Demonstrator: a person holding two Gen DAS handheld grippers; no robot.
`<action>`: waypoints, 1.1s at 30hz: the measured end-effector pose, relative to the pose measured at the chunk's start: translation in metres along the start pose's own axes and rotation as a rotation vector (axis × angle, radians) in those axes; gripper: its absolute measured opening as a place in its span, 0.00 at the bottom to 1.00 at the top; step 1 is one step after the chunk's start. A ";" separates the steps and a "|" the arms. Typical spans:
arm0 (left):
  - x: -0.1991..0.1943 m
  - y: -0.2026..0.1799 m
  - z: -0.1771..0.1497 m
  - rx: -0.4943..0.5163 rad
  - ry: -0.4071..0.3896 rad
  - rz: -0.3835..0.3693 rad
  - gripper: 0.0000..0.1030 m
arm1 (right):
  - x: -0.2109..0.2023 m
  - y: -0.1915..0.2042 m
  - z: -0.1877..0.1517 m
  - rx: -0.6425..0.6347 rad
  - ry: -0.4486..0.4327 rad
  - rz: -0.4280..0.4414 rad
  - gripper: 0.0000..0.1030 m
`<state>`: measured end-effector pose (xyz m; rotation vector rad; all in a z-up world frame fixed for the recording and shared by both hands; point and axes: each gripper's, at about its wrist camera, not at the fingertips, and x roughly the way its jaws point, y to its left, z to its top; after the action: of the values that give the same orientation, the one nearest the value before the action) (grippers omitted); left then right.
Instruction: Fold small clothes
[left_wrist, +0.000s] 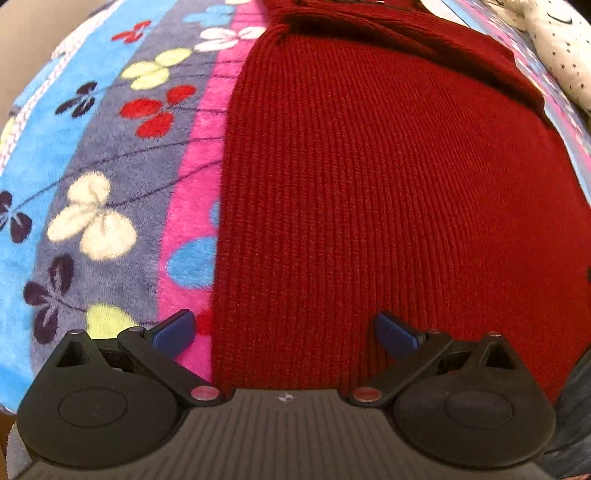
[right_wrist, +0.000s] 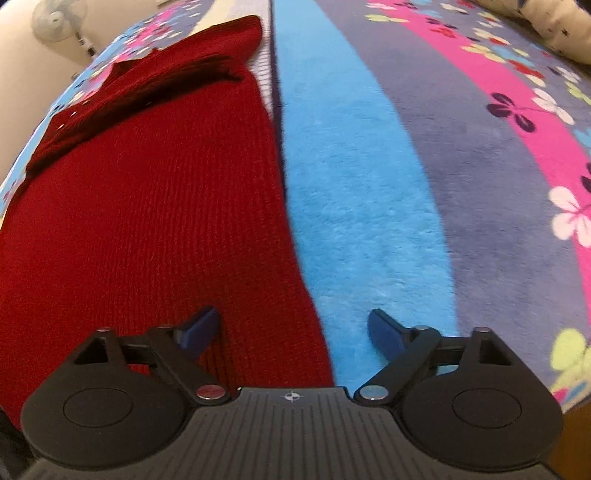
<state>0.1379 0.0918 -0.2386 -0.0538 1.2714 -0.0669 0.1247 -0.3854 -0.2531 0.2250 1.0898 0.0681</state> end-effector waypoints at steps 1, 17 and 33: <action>-0.001 -0.001 -0.002 0.000 0.001 -0.004 1.00 | -0.001 0.001 -0.003 -0.010 -0.006 0.000 0.86; -0.094 -0.005 -0.010 -0.065 -0.140 -0.123 0.18 | -0.065 0.021 -0.017 0.132 -0.035 0.103 0.16; -0.173 -0.008 -0.119 -0.021 -0.175 -0.203 0.15 | -0.203 0.009 -0.099 0.206 -0.186 0.209 0.14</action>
<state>-0.0269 0.0972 -0.1077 -0.2033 1.0882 -0.2192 -0.0568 -0.3953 -0.1182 0.5206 0.8851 0.1193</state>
